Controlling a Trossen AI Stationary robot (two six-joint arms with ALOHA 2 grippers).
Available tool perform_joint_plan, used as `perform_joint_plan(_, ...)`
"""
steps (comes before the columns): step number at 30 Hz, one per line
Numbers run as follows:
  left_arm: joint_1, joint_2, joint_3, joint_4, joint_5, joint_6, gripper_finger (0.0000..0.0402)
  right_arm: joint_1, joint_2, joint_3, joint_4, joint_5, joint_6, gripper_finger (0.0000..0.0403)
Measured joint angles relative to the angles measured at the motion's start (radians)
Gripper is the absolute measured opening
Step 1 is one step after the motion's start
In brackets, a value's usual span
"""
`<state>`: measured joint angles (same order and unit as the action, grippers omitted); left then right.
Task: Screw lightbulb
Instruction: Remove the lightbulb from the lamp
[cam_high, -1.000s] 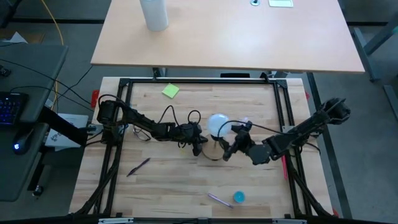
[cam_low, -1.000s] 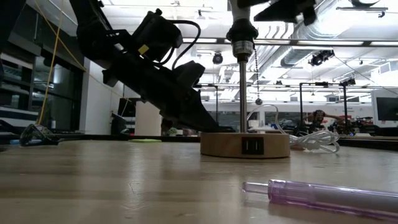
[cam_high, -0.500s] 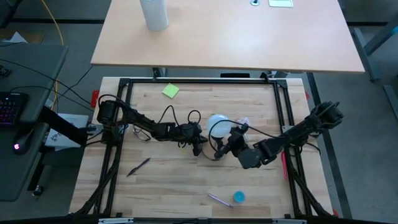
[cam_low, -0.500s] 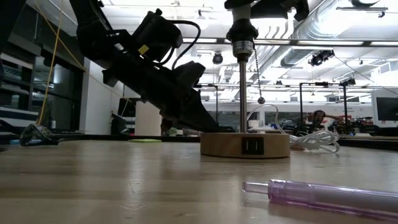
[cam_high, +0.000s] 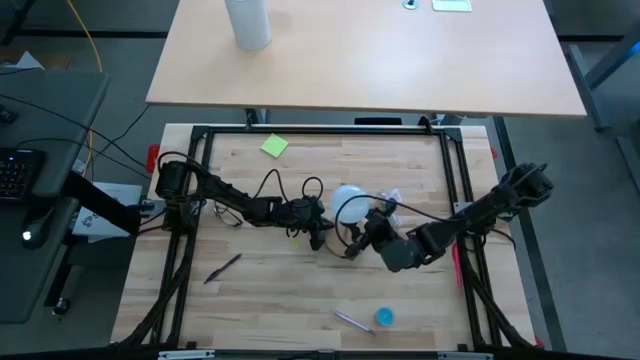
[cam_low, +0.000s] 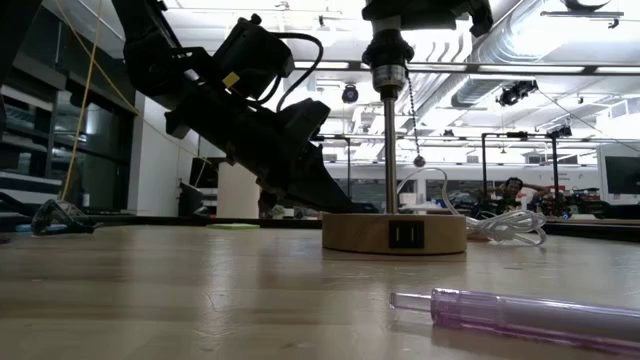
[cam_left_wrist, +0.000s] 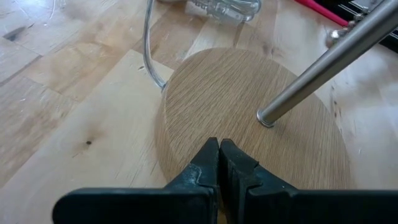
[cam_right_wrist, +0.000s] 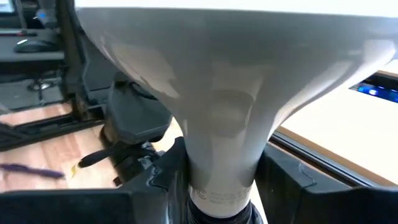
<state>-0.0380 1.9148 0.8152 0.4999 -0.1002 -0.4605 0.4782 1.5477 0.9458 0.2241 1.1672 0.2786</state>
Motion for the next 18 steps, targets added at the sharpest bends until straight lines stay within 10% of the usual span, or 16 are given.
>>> perform_joint_plan(18, -0.008, -0.001, -0.001, -0.021, -0.019, 0.0, 0.0, -0.093, -0.137, -0.123, 0.019, -0.367, -0.116, 0.0142)
